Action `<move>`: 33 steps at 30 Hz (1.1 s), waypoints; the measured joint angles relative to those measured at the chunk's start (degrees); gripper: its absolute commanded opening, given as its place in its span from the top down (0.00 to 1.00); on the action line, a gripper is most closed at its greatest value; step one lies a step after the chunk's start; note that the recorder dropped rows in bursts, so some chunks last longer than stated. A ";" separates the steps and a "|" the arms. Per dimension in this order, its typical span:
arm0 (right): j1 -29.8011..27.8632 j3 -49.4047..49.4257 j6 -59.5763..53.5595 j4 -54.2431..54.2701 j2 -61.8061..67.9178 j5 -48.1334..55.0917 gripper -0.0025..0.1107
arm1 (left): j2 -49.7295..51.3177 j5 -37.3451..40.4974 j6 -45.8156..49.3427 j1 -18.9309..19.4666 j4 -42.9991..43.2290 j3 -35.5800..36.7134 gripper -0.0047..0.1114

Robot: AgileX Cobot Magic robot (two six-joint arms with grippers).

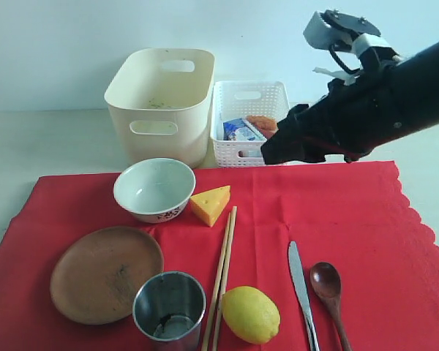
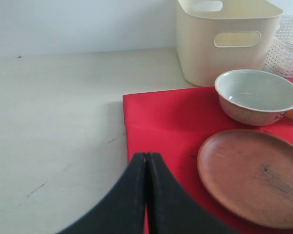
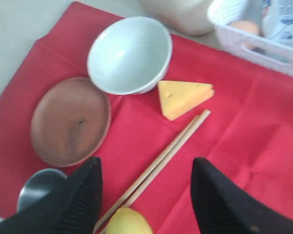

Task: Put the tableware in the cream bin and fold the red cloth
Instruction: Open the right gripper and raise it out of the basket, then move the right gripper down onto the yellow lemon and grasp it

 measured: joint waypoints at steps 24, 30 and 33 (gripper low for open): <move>0.00 18.93 -43.24 29.85 -0.75 8.35 0.52 | 0.00 0.00 0.00 0.00 0.00 0.00 0.96; 0.00 18.63 -45.50 33.97 -0.75 10.04 0.52 | 0.00 0.00 0.00 0.00 0.00 0.00 0.96; 0.00 16.58 -43.12 30.86 -0.75 10.32 0.52 | 0.00 0.00 0.00 0.00 0.00 0.00 0.96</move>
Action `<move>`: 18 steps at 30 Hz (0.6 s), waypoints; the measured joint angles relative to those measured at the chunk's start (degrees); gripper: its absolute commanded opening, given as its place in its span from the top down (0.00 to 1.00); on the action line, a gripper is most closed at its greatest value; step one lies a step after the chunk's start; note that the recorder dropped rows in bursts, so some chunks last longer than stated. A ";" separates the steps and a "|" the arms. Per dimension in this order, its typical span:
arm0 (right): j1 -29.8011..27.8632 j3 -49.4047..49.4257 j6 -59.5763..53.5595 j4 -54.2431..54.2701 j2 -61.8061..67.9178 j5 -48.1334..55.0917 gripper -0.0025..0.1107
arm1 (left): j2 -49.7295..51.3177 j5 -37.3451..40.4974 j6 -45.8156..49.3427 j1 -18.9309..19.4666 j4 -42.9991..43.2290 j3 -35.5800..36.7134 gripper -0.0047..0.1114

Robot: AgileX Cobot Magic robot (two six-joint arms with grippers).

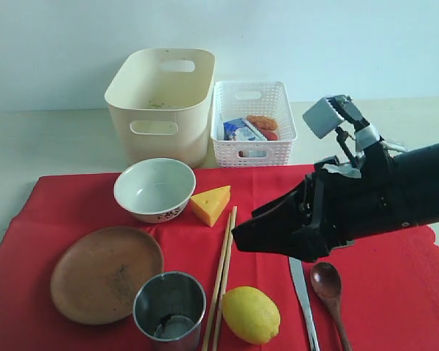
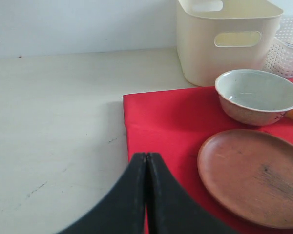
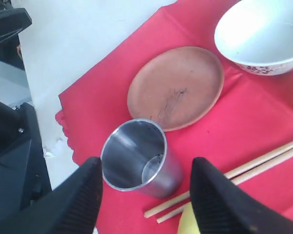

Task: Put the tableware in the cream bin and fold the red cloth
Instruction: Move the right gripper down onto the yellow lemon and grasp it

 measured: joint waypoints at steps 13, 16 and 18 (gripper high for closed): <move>14.40 -14.28 59.83 -64.11 0.00 -6.45 0.51 | 0.00 0.00 0.00 0.00 0.00 0.00 0.96; 20.39 -14.28 65.51 -70.14 0.69 -6.45 0.43 | 0.00 0.00 0.00 0.00 0.00 0.00 0.96; 23.75 -14.37 66.75 -71.03 2.07 -6.45 0.34 | 0.00 0.00 0.00 0.00 0.00 0.00 0.96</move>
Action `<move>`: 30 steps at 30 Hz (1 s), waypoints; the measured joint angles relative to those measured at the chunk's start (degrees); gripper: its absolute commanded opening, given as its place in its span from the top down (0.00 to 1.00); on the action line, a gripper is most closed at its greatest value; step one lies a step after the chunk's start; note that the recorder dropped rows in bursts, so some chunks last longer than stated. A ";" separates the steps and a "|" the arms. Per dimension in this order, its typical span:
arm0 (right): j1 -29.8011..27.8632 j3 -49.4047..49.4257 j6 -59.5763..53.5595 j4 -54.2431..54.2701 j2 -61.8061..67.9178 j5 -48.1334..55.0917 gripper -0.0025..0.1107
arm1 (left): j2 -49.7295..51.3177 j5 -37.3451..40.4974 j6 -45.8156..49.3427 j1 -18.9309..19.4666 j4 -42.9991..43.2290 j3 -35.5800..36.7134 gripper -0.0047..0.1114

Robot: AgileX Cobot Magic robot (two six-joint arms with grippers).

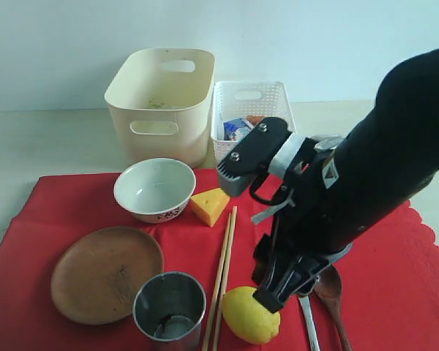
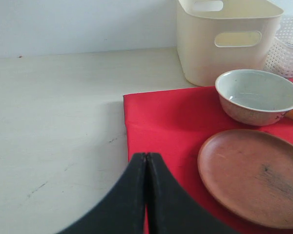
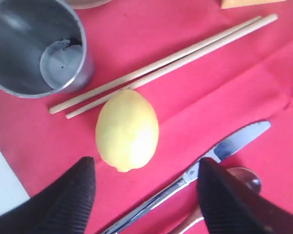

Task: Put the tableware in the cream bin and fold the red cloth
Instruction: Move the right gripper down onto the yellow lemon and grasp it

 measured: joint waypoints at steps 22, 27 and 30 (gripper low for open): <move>4.00 -0.04 7.13 -3.12 19.02 -8.19 0.45 | 0.00 0.00 0.00 0.00 0.00 0.00 0.96; 4.10 -0.13 7.27 -2.69 20.03 -8.29 0.89 | 0.00 0.00 0.00 0.00 0.00 0.00 0.96; 4.10 -0.13 7.37 -3.23 19.91 -8.02 0.98 | 0.00 0.00 0.00 0.00 0.00 0.00 0.96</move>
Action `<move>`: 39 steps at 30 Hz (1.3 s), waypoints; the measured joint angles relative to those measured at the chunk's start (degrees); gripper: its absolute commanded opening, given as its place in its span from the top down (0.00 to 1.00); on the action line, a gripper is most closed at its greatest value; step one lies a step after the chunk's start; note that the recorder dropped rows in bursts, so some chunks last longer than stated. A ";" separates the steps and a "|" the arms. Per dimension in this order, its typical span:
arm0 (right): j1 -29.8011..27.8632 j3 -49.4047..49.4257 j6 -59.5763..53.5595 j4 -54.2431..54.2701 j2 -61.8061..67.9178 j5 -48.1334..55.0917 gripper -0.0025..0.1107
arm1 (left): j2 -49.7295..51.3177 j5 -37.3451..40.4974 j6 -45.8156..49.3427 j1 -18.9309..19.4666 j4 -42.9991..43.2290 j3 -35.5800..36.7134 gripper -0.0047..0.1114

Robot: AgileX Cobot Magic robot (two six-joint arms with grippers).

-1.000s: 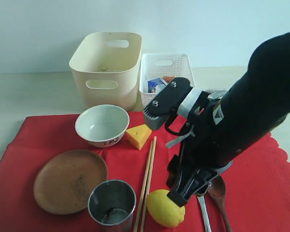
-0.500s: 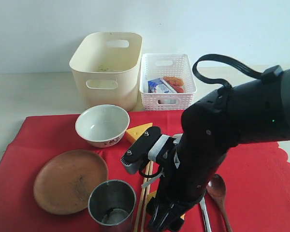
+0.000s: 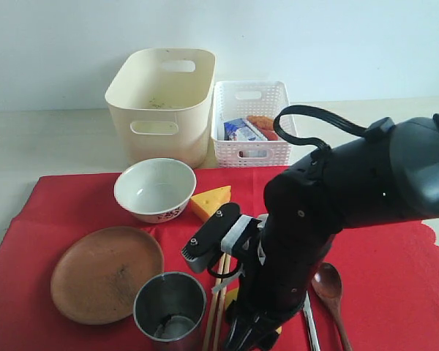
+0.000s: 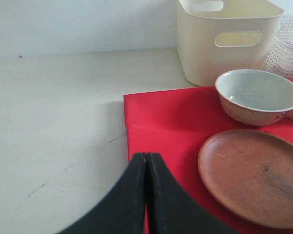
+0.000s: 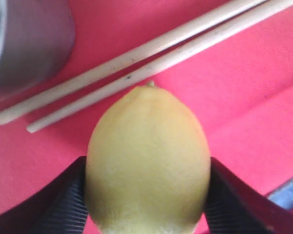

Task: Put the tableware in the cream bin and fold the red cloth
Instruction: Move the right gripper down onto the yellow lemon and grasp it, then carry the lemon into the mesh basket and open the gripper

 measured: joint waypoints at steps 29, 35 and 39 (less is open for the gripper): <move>-17.19 -1.52 30.38 -28.03 -16.89 -13.15 0.98 | 0.00 0.00 0.00 0.00 0.00 0.00 0.96; -19.12 -7.96 30.38 -26.26 -10.62 -17.11 0.98 | 0.00 0.00 0.00 0.00 0.00 0.00 0.96; -19.36 -14.26 30.38 -26.26 -5.25 -17.79 0.98 | 0.00 0.00 0.00 0.00 0.00 0.00 0.96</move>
